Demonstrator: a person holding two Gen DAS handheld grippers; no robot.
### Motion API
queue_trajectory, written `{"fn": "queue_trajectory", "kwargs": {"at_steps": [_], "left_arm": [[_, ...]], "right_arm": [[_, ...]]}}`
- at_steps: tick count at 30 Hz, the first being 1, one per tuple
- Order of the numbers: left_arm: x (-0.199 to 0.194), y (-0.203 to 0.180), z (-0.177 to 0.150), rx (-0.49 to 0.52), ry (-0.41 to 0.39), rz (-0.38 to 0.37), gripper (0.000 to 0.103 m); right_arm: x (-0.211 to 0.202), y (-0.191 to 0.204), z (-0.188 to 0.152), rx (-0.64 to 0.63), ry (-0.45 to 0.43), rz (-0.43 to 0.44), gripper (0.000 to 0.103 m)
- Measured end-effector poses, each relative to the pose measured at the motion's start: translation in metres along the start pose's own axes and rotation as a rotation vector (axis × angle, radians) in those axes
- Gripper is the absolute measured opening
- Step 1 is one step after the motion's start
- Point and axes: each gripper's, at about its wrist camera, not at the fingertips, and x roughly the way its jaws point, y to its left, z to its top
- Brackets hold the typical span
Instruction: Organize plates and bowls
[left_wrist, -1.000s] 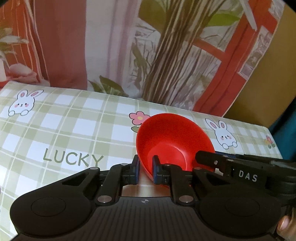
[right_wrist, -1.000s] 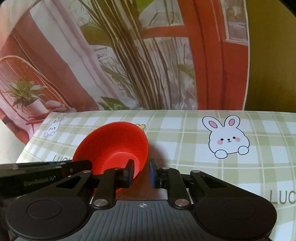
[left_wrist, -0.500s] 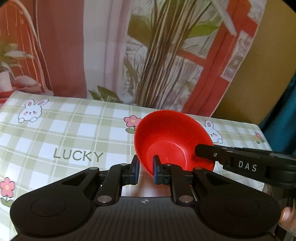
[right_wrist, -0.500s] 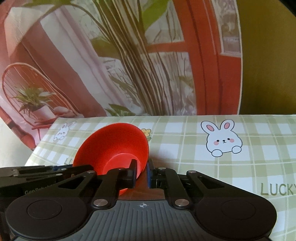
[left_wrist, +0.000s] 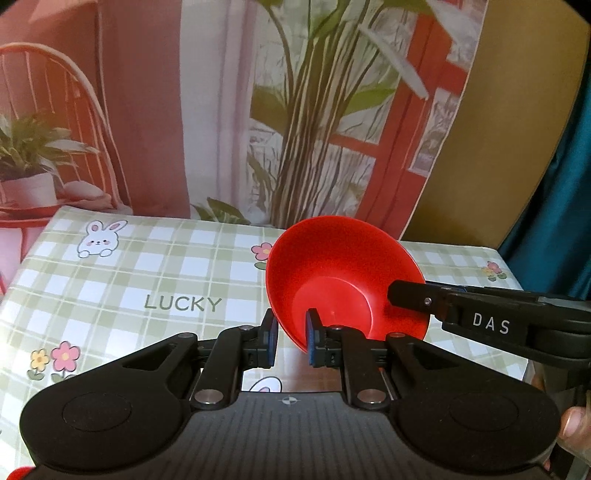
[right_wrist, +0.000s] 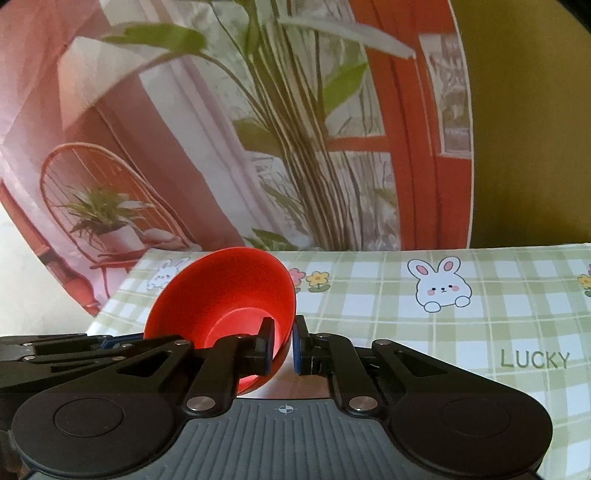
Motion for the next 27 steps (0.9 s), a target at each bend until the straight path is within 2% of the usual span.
{"fn": "queue_trajectory", "kwargs": {"at_steps": [11,27], "left_arm": [[-0.045,-0.003,-0.017,-0.009,-0.026,0.001,0.017],[-0.098,0.02,-0.048,-0.027,-0.038,0.006,0.018]], "right_arm": [[-0.044,0.024,-0.017,-0.012,-0.034,0.021,0.009],[-0.075,0.069,-0.052,-0.001,-0.045,0.038,0.01]]}}
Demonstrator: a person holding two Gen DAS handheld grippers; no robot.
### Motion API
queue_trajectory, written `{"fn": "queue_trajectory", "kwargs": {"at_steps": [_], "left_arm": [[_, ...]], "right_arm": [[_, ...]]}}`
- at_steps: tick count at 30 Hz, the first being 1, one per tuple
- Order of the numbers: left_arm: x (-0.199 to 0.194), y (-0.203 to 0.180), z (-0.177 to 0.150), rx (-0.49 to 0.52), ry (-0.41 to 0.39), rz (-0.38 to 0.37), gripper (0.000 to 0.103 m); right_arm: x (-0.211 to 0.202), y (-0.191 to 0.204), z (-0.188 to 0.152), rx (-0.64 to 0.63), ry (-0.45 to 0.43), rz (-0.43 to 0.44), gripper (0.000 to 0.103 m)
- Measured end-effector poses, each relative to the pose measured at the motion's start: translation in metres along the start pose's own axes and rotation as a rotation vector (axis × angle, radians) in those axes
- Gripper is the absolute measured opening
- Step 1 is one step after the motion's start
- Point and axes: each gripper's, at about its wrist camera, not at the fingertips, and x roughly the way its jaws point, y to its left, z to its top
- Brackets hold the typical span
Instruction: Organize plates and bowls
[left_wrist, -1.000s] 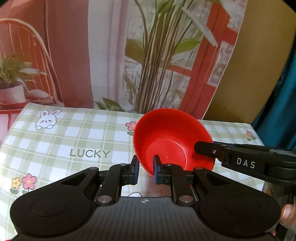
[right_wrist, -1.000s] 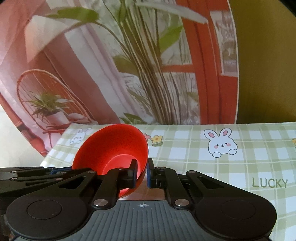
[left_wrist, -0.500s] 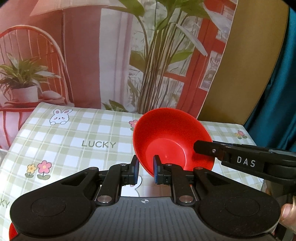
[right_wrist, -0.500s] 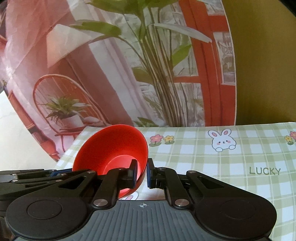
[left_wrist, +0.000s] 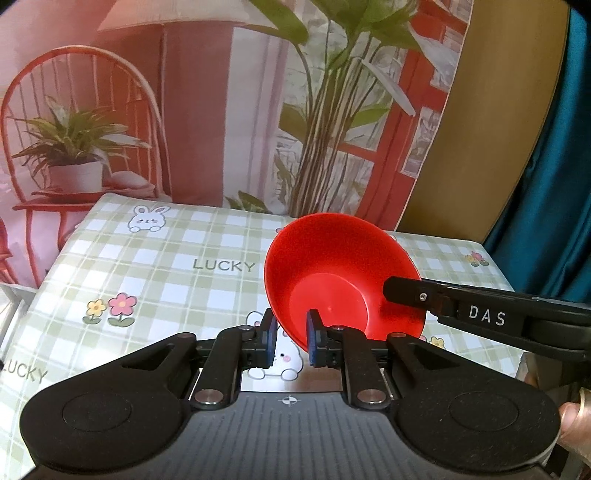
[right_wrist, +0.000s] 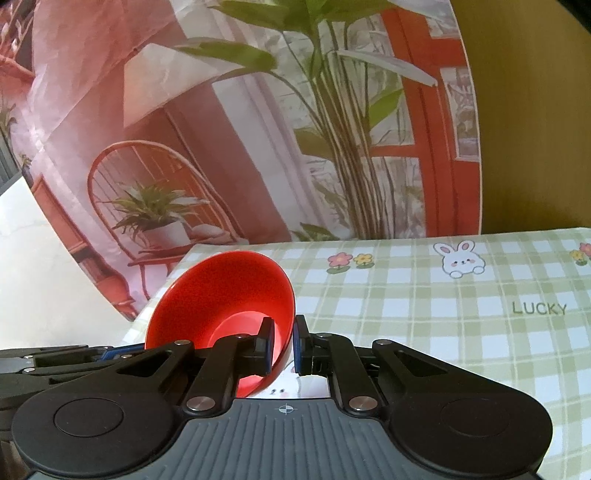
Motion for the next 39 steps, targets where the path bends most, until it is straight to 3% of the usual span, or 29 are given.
{"fn": "queue_trajectory", "kwargs": {"at_steps": [13,23,39], "left_arm": [[-0.041,0.035,-0.011,-0.017,-0.003,0.026,0.018],[-0.069,0.083,-0.027,-0.056,-0.004,0.051,0.018],[-0.061,0.146,-0.08,-0.161,0.068,0.131,0.018]], "right_arm": [[-0.009,0.049,-0.018,-0.014,-0.002,0.026,0.01],[0.001,0.095,-0.031,-0.026,0.022,0.1,0.01],[0.061,0.162,-0.072,-0.108,0.196,0.142,0.01]]}}
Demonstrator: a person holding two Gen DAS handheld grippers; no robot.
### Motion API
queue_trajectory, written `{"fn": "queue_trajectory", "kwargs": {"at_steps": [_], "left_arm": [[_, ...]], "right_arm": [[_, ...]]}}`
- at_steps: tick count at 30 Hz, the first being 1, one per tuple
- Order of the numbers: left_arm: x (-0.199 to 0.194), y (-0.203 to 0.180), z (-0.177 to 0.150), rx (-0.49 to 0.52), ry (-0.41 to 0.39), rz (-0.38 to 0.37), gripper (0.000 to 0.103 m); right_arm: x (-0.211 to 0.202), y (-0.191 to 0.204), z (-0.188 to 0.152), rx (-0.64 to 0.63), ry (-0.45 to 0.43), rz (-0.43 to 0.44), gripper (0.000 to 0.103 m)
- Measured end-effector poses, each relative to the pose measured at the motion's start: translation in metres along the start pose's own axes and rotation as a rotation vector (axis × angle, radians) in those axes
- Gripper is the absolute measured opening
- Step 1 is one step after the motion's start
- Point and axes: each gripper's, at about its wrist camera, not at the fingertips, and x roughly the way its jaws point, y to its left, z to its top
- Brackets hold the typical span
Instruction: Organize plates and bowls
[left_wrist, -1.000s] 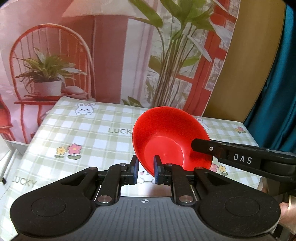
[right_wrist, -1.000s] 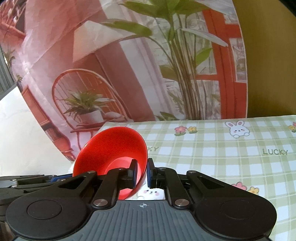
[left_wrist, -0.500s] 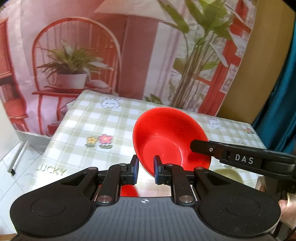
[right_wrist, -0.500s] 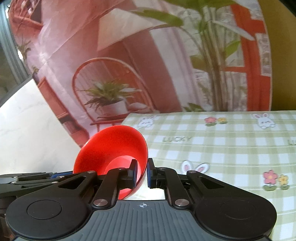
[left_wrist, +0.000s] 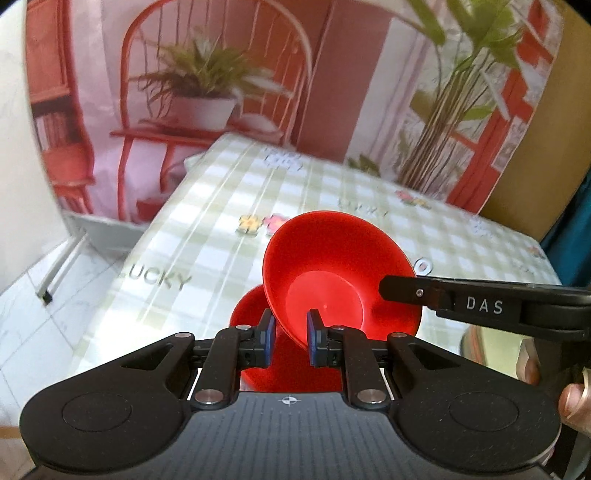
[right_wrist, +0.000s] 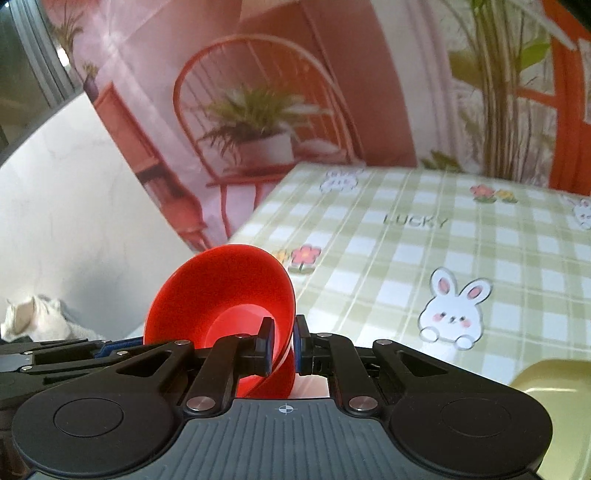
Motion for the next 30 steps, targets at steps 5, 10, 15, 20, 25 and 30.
{"fn": "queue_trajectory", "kwargs": {"at_steps": [5,10,15,20,25,30], "left_arm": [[0.01,0.014,-0.007,-0.028,0.029,0.004,0.018],[0.012,0.021,-0.012,-0.041,0.028,0.017,0.018],[0.015,0.02,-0.014,-0.043,0.027,0.035,0.018],[0.019,0.02,-0.017,-0.044,0.037,0.035,0.018],[0.018,0.02,-0.017,-0.044,0.036,0.04,0.018],[0.018,0.018,-0.019,-0.04,0.028,0.045,0.019]], "right_arm": [[0.02,0.007,-0.008,0.003,0.045,-0.001,0.01],[0.034,0.007,-0.015,0.012,0.08,0.002,0.01],[0.042,0.009,-0.018,-0.003,0.097,0.004,0.01],[0.046,0.009,-0.019,-0.012,0.107,0.002,0.01],[0.045,0.008,-0.022,-0.026,0.106,-0.002,0.01],[0.044,0.011,-0.025,-0.052,0.099,-0.006,0.01]]}}
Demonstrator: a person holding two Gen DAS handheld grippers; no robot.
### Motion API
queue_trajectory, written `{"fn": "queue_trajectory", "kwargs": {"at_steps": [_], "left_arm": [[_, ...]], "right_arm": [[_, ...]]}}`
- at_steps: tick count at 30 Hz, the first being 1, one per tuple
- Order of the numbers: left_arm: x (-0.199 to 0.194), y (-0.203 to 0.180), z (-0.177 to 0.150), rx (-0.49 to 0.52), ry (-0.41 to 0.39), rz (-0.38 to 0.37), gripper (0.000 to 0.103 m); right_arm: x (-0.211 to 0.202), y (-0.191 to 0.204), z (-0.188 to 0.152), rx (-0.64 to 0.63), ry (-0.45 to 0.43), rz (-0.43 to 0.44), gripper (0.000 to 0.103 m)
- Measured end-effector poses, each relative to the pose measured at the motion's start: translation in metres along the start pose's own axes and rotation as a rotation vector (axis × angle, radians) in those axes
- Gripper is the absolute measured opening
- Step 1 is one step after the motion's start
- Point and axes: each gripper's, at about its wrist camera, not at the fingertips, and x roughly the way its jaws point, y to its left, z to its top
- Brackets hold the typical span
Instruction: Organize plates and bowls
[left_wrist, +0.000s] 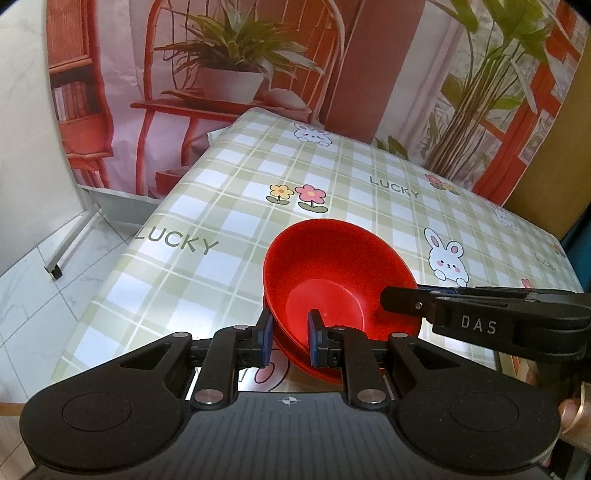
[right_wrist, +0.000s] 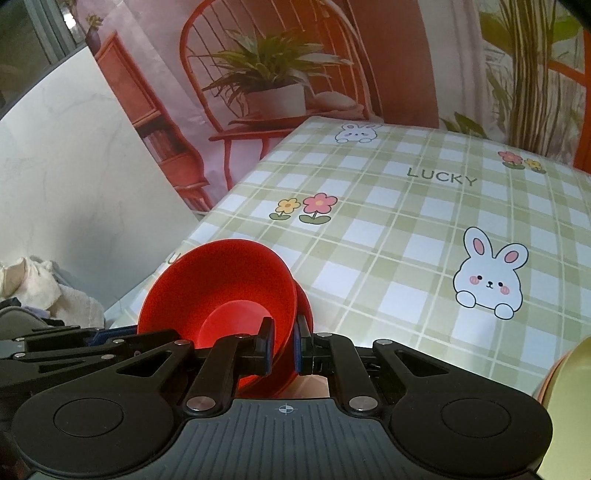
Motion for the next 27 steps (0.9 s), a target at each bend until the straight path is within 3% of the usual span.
{"fn": "queue_trajectory", "kwargs": {"at_steps": [15,27], "left_arm": [[0.0,0.004,-0.002,-0.051,-0.007,-0.015,0.023],[0.002,0.009,-0.002,-0.073,-0.004,-0.017,0.023]], "right_arm": [[-0.005,0.002,-0.008,-0.033,-0.028,0.023,0.018],[-0.01,0.005,-0.01,-0.086,-0.051,0.016,0.018]]}}
